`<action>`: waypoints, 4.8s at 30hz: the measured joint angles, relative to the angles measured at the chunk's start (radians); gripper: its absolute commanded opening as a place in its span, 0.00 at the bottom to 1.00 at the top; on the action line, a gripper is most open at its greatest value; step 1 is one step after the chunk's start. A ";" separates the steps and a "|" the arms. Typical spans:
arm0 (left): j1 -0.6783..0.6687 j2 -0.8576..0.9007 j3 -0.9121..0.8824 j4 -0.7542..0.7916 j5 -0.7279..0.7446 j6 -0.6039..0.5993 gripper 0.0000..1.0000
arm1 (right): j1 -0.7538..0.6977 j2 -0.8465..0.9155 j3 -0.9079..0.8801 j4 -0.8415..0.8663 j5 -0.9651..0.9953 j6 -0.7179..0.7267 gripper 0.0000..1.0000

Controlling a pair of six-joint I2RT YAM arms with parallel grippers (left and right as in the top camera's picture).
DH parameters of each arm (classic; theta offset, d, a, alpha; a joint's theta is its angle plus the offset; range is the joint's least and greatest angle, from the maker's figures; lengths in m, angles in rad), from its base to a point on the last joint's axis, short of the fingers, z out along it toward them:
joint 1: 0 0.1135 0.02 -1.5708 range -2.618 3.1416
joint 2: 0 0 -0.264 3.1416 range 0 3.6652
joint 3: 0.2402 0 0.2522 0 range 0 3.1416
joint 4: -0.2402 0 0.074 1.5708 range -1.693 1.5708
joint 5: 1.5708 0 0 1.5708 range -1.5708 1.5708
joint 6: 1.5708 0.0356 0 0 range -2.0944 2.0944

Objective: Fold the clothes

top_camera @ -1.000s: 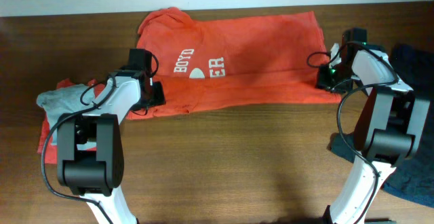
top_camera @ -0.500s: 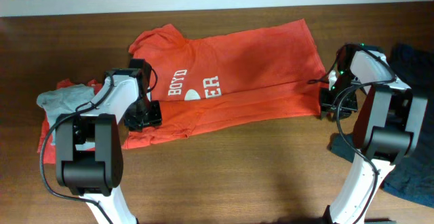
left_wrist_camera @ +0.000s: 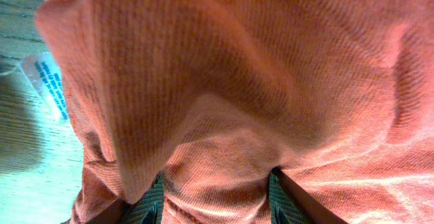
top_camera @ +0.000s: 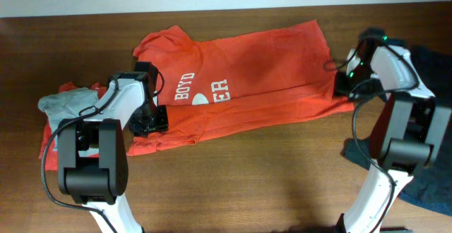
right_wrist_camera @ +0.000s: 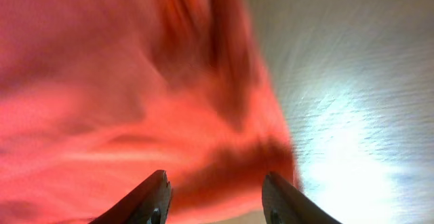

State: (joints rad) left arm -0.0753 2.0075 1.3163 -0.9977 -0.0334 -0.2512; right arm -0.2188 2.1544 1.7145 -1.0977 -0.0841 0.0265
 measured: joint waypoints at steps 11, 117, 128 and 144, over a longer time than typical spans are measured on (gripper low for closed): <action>0.000 -0.001 -0.003 0.003 0.000 0.000 0.50 | 0.000 -0.032 0.034 0.106 -0.004 -0.009 0.50; 0.099 0.248 0.254 0.865 0.264 0.212 0.79 | -0.057 -0.246 0.021 -0.056 -0.188 -0.091 0.78; 0.099 0.270 0.291 0.847 0.288 0.184 0.14 | -0.057 -0.246 0.021 -0.056 -0.188 -0.090 0.73; 0.099 0.270 0.336 0.602 0.293 0.180 0.01 | -0.056 -0.212 0.021 0.221 -0.192 -0.102 0.75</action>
State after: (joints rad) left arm 0.0238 2.2772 1.6527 -0.3958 0.2592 -0.0715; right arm -0.2752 1.9419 1.7359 -0.8764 -0.2760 -0.0753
